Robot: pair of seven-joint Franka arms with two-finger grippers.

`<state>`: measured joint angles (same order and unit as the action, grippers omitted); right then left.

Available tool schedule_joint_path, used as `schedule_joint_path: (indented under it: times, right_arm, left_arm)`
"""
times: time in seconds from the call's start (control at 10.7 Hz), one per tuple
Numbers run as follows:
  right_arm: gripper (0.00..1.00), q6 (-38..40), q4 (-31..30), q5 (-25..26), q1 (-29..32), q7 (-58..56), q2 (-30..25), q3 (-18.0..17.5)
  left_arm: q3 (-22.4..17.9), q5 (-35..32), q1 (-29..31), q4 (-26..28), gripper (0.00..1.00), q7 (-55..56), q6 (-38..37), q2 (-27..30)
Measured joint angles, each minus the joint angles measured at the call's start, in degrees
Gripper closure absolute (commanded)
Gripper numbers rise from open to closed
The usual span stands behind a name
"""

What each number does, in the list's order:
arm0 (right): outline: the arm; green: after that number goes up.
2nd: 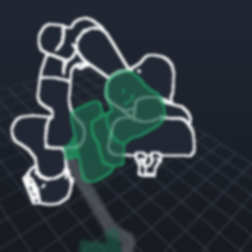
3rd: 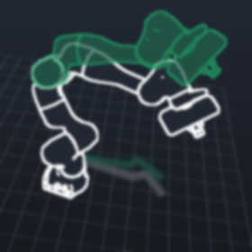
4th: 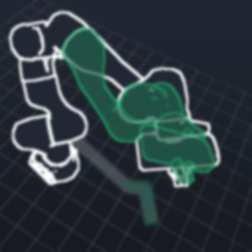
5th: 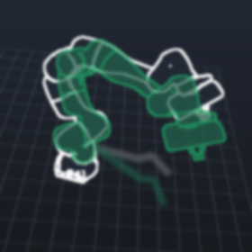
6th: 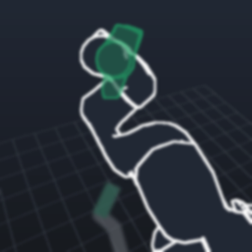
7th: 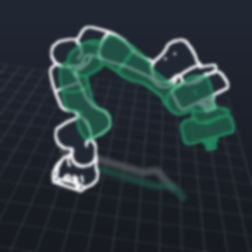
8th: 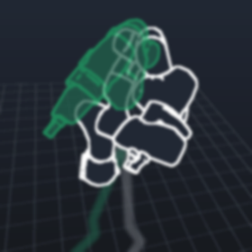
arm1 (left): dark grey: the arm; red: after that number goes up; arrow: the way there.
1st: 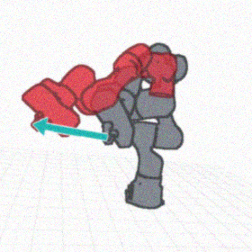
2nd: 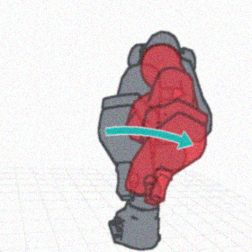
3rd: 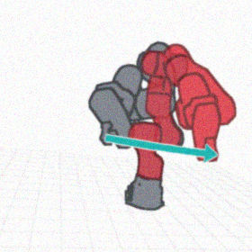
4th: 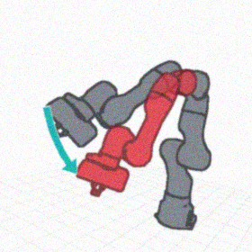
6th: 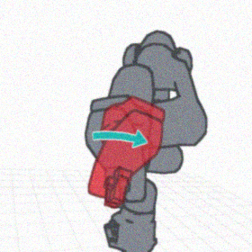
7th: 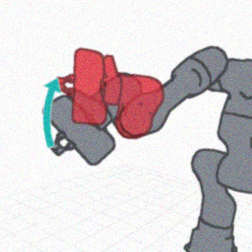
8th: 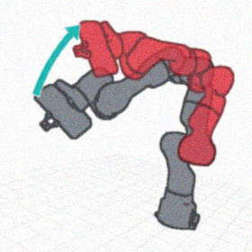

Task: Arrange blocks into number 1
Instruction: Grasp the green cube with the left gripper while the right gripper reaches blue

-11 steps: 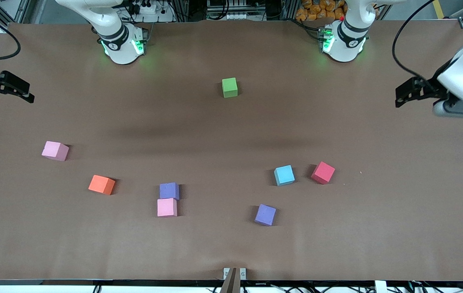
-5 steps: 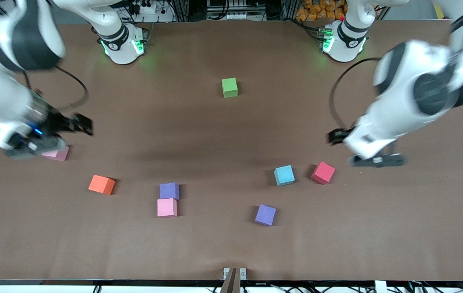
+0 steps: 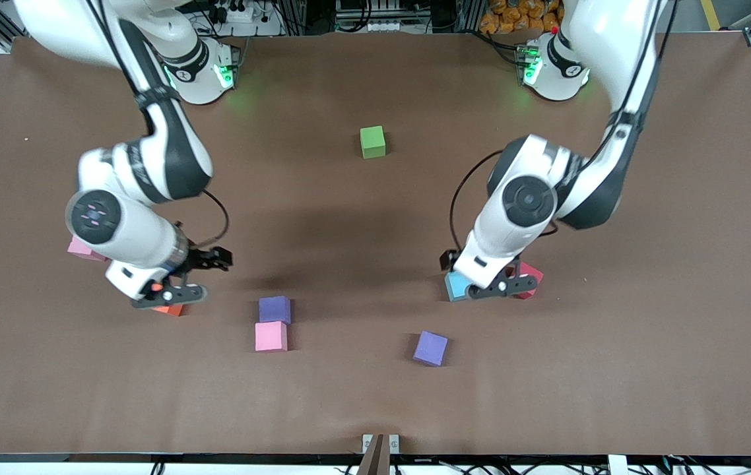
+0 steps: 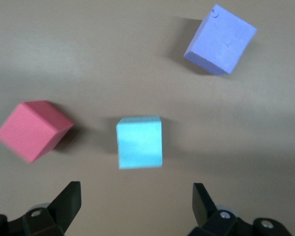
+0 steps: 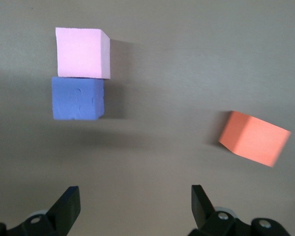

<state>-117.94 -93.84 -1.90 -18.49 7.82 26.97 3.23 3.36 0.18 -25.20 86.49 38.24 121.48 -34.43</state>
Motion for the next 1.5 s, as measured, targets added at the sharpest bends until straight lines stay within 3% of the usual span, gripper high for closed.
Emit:
schedule_joint_path:
  times: [0.28,0.75,1.03,1.31,1.4,1.5]
  right_arm:
    - [0.0,-3.1,2.8,0.0,-2.4,6.2,5.7,0.0]
    - [0.0,-11.4,8.1,0.0,-4.1,11.6,14.5,0.0]
    - [0.0,-12.0,11.2,-1.8,-4.5,13.6,17.6,-0.1]
    - [0.0,-12.0,12.9,-2.4,-5.3,14.5,19.3,-0.1]
    - [0.1,-12.0,13.0,-2.4,-5.3,14.5,19.8,-0.1]
    - [0.42,-12.4,13.1,-2.4,-5.3,14.5,20.3,-0.1]
  left_arm:
    - [-1.6,0.0,0.6,-0.5,0.0,0.1,3.7,-3.4]
    - [-1.6,0.0,-0.8,-1.9,0.0,0.7,4.9,-3.8]
    - [-1.0,0.0,-10.1,-1.4,0.0,8.4,2.6,-4.5]
    - [-0.7,0.0,-21.1,-0.1,0.0,21.1,-5.5,-5.0]
    - [-0.3,0.0,-23.2,1.0,0.0,24.5,-6.9,-4.9]
    - [1.1,0.0,-24.1,2.6,0.0,27.1,-7.0,-4.5]
